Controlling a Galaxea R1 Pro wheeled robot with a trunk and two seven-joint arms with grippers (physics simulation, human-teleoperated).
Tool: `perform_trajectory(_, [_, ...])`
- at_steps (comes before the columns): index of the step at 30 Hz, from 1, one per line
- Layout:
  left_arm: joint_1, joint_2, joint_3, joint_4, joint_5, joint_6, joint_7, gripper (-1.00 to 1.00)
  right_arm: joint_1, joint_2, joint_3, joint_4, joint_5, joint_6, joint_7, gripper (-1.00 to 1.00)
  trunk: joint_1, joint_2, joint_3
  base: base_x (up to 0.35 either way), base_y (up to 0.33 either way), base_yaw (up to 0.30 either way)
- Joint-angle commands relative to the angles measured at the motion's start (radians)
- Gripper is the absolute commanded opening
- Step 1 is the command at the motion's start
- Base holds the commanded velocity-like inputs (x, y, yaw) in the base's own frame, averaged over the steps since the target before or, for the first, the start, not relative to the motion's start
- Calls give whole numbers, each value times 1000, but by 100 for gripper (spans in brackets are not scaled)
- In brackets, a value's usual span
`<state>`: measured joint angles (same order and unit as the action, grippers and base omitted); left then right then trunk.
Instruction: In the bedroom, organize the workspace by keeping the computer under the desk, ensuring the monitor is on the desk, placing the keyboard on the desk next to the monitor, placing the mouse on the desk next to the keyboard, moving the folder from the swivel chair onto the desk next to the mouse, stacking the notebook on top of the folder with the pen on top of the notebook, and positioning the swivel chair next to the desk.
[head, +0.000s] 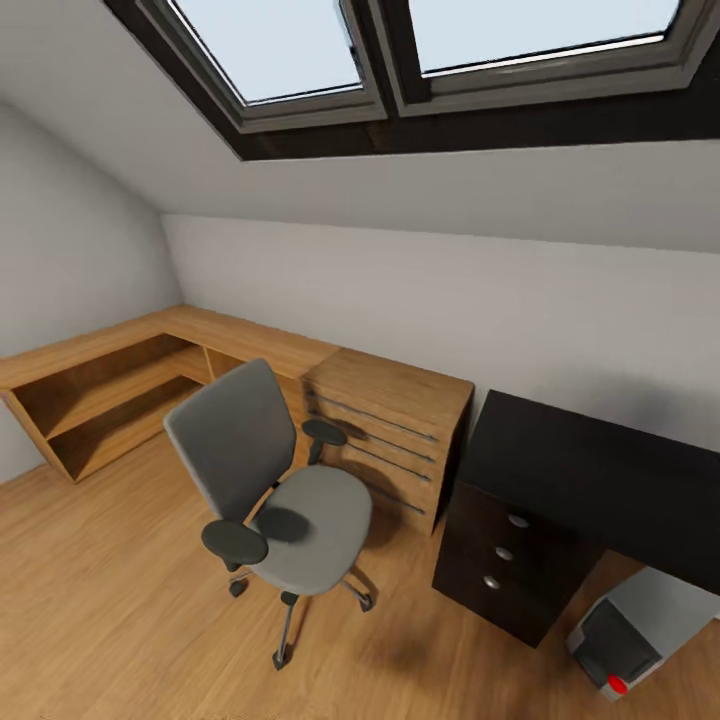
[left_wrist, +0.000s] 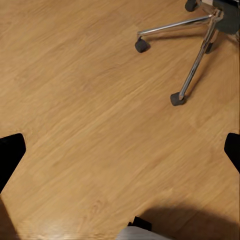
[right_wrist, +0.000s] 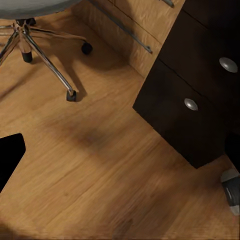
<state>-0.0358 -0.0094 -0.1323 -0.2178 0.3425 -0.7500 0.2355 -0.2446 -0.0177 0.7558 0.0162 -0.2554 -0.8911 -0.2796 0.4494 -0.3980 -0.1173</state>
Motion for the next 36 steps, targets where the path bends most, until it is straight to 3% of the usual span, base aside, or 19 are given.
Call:
perform_trajectory(1, [-1,0,-10,0,7,22,4,100,-1,5,7,0,-36,22,-3,100,1,-2,-3,0,0,260])
perform_trajectory(8, [-1,-9,-13,0,3,64,1,100,-1,12,4,-4,-108,70,-3,100,1,-2,-7,0,0,260])
perform_trajectory(13, [-1,-21,-14,0,1,68,-1,100,-1,13,4,-4,-112,74,-3,100,1,-2,-10,0,0,260])
perform_trajectory(36, [-1,-23,-16,1,1,77,-2,100,-1,13,4,-4,-113,75,-2,100,1,-2,-23,21,0,260])
